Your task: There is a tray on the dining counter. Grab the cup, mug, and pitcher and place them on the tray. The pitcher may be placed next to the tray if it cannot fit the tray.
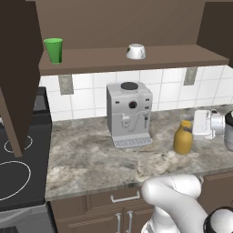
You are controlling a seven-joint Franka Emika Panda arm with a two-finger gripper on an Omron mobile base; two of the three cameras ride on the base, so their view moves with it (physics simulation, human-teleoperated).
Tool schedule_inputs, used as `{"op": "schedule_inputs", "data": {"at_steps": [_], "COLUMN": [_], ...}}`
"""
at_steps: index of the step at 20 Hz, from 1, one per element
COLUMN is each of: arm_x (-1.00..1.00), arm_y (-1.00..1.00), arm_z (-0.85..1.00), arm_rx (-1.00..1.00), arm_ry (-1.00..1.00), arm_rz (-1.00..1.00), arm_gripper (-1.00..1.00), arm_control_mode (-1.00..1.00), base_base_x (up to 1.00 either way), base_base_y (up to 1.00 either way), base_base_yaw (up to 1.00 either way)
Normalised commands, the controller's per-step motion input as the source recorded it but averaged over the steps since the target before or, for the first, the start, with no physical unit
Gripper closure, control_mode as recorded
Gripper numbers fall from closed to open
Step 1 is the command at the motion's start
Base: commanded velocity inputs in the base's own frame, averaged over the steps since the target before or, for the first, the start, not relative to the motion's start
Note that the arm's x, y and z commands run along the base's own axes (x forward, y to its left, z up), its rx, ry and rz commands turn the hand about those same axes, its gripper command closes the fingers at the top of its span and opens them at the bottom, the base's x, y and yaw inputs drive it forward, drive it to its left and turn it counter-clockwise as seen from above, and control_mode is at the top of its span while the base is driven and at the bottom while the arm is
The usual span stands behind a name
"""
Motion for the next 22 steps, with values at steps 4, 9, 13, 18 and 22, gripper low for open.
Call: {"op": "schedule_inputs", "data": {"at_steps": [4,9,13,18,22], "arm_x": [-0.07,-0.06,-0.06,-0.01,0.00], "arm_y": [0.09,0.00,0.00,0.00,0.00], "arm_z": [0.10,0.15,0.11,0.01,0.00], "arm_rx": [0.00,0.00,0.02,-0.01,0.00], "arm_ry": [0.09,0.05,0.00,0.00,0.00], "arm_rz": [0.00,0.00,0.00,0.00,0.00], "arm_gripper": [1.00,1.00,1.00,1.00,1.00], "arm_control_mode": [-1.00,-1.00,-1.00,-1.00,-1.00], "base_base_x": [0.00,0.00,0.00,0.00,0.00], "base_base_y": [0.00,0.00,0.00,0.00,0.00], "base_base_yaw": [0.00,0.00,0.00,0.00,0.00]}}
